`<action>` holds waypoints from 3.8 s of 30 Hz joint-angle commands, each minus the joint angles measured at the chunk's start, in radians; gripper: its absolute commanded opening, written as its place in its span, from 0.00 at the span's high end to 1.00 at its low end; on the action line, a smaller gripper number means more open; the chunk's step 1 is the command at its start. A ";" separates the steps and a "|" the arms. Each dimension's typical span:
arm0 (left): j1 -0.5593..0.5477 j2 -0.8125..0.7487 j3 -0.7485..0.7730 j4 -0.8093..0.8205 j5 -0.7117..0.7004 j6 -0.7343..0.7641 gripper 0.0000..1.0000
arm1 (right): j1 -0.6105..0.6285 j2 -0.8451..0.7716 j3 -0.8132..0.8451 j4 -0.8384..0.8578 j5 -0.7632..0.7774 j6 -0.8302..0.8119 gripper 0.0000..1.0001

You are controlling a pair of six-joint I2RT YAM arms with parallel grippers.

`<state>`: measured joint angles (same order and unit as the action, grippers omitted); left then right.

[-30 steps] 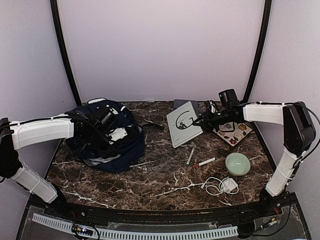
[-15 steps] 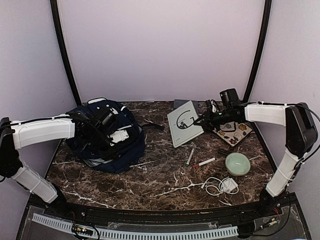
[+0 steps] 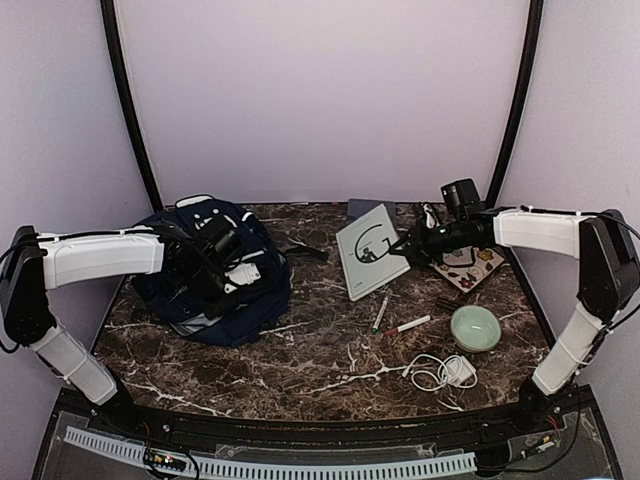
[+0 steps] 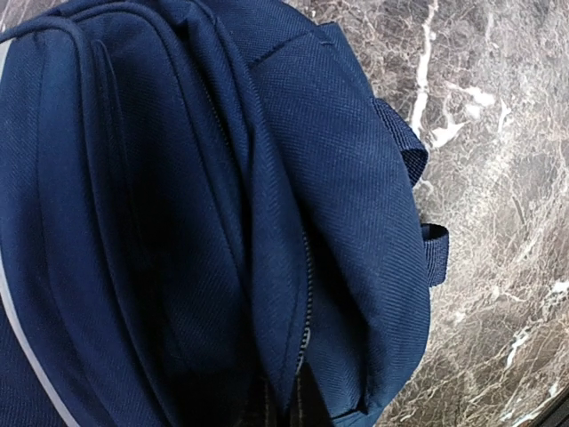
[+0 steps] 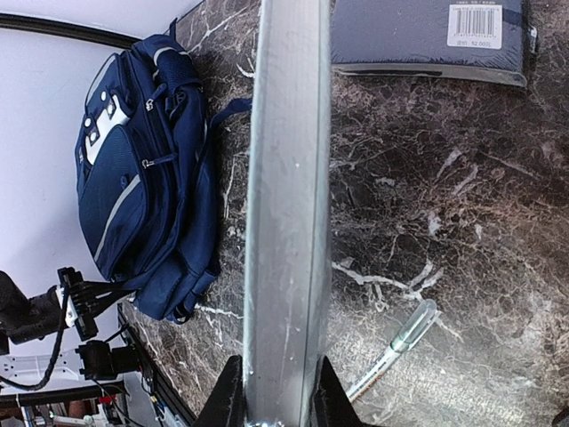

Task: Pack the student bag
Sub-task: Pick up the largest pocket of the bag from the student bag, then adjust the book in the largest pocket of the bag, then place the largest pocket of the bag in the student bag.

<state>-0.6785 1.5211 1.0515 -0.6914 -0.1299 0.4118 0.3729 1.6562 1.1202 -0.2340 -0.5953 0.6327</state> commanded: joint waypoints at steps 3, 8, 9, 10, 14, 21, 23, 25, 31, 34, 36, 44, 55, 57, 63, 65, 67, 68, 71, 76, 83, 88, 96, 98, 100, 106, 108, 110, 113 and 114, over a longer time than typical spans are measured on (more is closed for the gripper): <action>0.003 -0.075 0.084 0.002 -0.093 -0.032 1.00 | 0.037 -0.055 0.018 0.074 -0.009 -0.028 1.00; 0.003 -0.242 0.109 0.193 -0.167 -0.037 1.00 | 0.147 -0.055 0.059 0.101 -0.071 -0.002 1.00; 0.003 -0.271 0.106 0.221 -0.172 -0.033 1.00 | 0.169 -0.056 0.046 0.173 -0.117 0.050 1.00; 0.003 -0.305 0.103 0.245 -0.159 -0.024 1.00 | 0.194 -0.055 0.040 0.252 -0.151 0.105 1.00; 0.003 -0.402 0.059 0.344 -0.034 -0.011 1.00 | 0.307 0.003 0.063 0.341 -0.192 0.191 1.00; -0.003 -0.436 0.074 0.368 -0.014 0.012 1.00 | 0.451 0.228 0.218 0.577 -0.272 0.378 1.00; -0.005 -0.452 0.069 0.381 -0.003 0.017 1.00 | 0.466 0.289 0.269 0.668 -0.284 0.452 1.00; -0.008 -0.460 0.067 0.382 0.012 0.019 1.00 | 0.476 0.350 0.324 0.715 -0.287 0.498 1.00; -0.017 -0.476 0.063 0.392 0.101 -0.006 1.00 | 0.501 0.513 0.489 0.755 -0.268 0.582 1.00; -0.021 -0.489 0.052 0.419 0.157 -0.021 1.00 | 0.503 0.604 0.616 0.696 -0.215 0.575 1.00; -0.022 -0.495 0.046 0.433 0.171 -0.031 1.00 | 0.504 0.658 0.690 0.642 -0.155 0.566 0.96; -0.025 -0.513 0.040 0.455 0.146 -0.062 1.00 | 0.489 0.780 0.826 0.519 0.012 0.555 0.47; -0.024 -0.506 0.010 0.510 0.114 -0.066 1.00 | 0.514 0.439 0.523 0.282 0.170 0.251 0.05; -0.024 -0.502 0.009 0.520 0.110 -0.063 1.00 | 0.530 0.388 0.454 0.277 0.203 0.238 0.07; -0.024 -0.475 0.026 0.522 0.074 -0.057 1.00 | 0.607 0.384 0.335 0.404 0.149 0.348 0.33; -0.024 -0.471 0.029 0.529 0.082 -0.064 1.00 | 0.620 0.425 0.342 0.444 0.112 0.383 0.50; -0.025 -0.468 0.032 0.532 0.095 -0.068 1.00 | 0.624 0.458 0.339 0.487 0.095 0.409 0.69; -0.026 -0.467 0.034 0.530 0.099 -0.070 1.00 | 0.624 0.471 0.334 0.513 0.088 0.428 0.78; -0.026 -0.466 0.036 0.518 0.109 -0.065 1.00 | 0.627 0.514 0.355 0.560 0.074 0.464 0.90; -0.026 -0.463 0.038 0.507 0.123 -0.067 1.00 | 0.628 0.623 0.476 0.562 0.079 0.481 0.91; -0.028 -0.471 0.028 0.479 0.132 -0.053 1.00 | 0.607 0.762 0.743 0.502 0.155 0.485 0.93; -0.027 -0.474 0.011 0.480 0.135 -0.062 1.00 | 0.580 0.860 0.933 0.439 0.212 0.495 0.93; -0.026 -0.397 -0.011 0.419 -0.048 -0.080 1.00 | 0.566 0.628 0.648 0.442 0.131 0.412 0.80; -0.021 -0.360 -0.003 0.405 -0.084 -0.096 1.00 | 0.564 0.530 0.561 0.411 0.107 0.359 0.73; -0.012 -0.319 0.010 0.392 -0.103 -0.109 1.00 | 0.560 0.437 0.496 0.306 0.113 0.277 0.65; 0.003 -0.208 0.063 0.317 -0.099 -0.114 1.00 | 0.484 0.199 0.373 -0.069 0.375 -0.024 0.37; 0.003 -0.183 0.080 0.283 -0.056 -0.111 0.80 | 0.427 0.159 0.379 -0.206 0.556 -0.125 0.27; 0.003 -0.167 0.101 0.252 0.018 -0.117 0.59 | 0.371 0.161 0.406 -0.302 0.741 -0.212 0.15; 0.001 -0.179 0.136 0.245 0.259 -0.114 0.39 | 0.286 0.209 0.435 -0.317 0.906 -0.340 0.00; -0.002 -0.187 0.142 0.262 0.345 -0.114 0.33 | 0.256 0.242 0.469 -0.321 0.915 -0.365 0.00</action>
<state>-0.6830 1.3670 1.1393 -0.3985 -0.0582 0.3004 0.7246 1.8038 1.5436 -0.4000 0.0288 0.4919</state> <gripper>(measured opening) 0.589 0.985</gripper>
